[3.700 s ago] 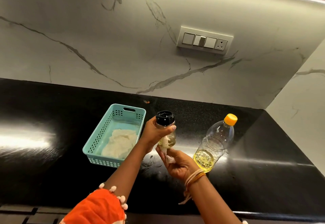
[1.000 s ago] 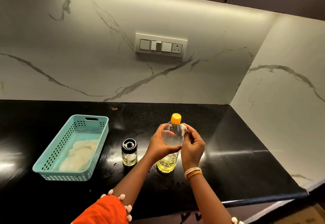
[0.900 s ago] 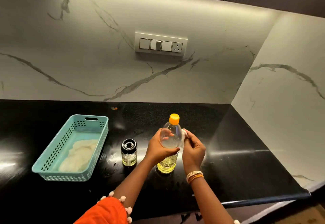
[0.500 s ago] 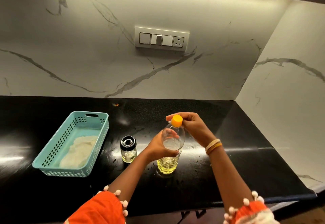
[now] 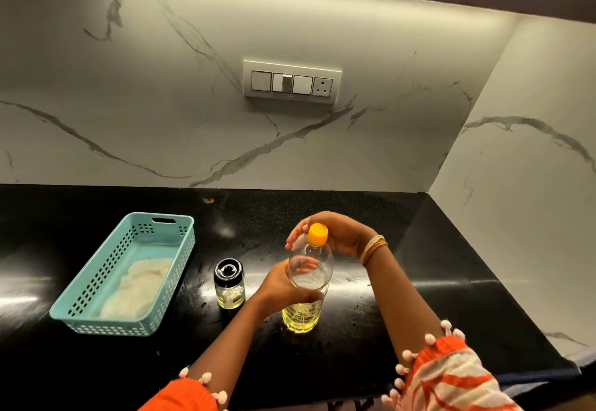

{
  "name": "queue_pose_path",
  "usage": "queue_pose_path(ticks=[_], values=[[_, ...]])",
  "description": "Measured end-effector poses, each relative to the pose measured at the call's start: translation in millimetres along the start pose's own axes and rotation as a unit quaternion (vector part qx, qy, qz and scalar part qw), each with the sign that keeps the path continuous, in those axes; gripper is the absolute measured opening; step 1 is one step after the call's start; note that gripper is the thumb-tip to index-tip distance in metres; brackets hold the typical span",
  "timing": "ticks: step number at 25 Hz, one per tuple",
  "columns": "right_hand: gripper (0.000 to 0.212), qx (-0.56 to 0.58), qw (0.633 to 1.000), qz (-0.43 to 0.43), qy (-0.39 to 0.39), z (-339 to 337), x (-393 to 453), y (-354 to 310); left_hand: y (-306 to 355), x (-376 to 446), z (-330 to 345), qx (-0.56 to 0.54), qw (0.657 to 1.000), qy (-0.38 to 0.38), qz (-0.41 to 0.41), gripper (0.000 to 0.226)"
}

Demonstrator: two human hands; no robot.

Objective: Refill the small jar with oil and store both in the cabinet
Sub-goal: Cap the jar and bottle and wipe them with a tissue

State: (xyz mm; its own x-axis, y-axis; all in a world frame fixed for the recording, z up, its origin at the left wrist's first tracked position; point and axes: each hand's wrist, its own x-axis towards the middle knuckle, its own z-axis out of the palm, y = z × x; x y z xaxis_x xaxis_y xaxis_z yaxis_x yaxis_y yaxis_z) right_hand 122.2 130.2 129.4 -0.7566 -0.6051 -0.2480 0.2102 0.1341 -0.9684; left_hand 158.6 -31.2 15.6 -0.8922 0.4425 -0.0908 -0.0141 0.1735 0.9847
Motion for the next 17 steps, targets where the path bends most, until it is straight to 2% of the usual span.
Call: queue_pose_path(ticks=[3,7,10,12,15,17], values=[[0.034,0.052,0.995,-0.081,0.011,-3,-12,0,1,0,5,-0.018,0.999,0.03,0.0,0.06],[0.027,0.089,0.962,-0.15,0.208,16,-16,41,0,-3,20,-0.026,0.992,0.121,0.013,0.059],[0.028,0.124,0.925,-0.127,0.337,28,-18,68,3,-3,32,0.012,0.983,0.185,0.015,0.055],[0.029,0.156,0.899,-0.115,0.392,37,-22,79,7,-2,40,0.064,0.969,0.238,0.017,0.054],[0.027,0.112,0.854,-0.137,0.488,57,-31,87,11,0,51,0.103,0.954,0.282,-0.011,0.064],[0.027,0.059,0.816,-0.185,0.545,73,-36,85,11,0,55,0.098,0.952,0.288,-0.026,0.064]])
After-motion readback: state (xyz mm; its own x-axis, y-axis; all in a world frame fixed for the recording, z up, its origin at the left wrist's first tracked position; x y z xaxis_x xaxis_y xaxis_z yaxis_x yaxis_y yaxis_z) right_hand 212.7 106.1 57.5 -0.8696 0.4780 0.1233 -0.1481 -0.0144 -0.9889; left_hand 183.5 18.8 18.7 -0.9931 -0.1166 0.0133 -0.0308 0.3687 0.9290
